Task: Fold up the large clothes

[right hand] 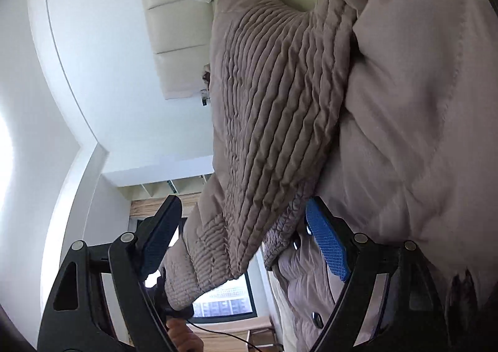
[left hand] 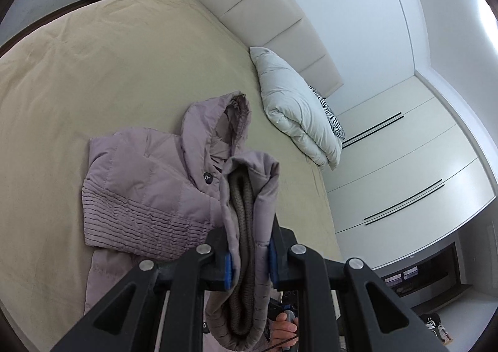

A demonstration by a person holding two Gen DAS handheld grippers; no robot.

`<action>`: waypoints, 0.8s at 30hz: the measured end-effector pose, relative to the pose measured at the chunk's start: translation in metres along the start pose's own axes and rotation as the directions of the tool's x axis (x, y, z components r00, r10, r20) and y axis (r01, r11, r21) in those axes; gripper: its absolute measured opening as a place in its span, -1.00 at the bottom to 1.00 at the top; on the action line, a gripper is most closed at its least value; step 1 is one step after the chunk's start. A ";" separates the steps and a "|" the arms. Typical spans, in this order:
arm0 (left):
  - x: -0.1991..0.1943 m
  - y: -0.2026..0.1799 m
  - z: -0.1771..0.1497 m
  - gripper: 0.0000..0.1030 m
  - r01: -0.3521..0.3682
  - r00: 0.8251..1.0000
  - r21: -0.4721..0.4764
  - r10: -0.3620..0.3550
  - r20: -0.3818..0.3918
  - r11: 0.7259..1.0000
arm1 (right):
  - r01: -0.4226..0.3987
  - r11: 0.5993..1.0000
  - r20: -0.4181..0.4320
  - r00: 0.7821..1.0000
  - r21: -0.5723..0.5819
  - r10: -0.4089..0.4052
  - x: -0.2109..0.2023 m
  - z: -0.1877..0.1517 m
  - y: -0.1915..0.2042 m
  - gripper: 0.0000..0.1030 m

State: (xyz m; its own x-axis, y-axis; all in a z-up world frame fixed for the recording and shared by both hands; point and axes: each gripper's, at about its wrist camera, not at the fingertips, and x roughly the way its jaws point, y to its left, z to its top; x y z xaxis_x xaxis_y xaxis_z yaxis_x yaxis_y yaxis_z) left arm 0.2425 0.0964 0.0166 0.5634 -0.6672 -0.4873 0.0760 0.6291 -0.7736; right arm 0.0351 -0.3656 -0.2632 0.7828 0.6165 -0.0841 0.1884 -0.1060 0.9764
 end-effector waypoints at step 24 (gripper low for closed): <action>-0.018 -0.026 0.017 -0.63 0.088 0.996 0.020 -0.088 0.030 0.996 | -0.130 0.990 -0.044 0.990 0.051 0.133 0.040 -0.008 0.011 0.63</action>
State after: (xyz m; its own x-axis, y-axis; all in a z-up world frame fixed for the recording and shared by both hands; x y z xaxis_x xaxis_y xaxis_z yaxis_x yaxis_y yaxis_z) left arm 0.2441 0.0990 0.0527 0.5791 -0.7077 -0.4047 0.1417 0.5762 -0.8049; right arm 0.0642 -0.3358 -0.2540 0.7738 0.6310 0.0552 0.1144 -0.2249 0.9676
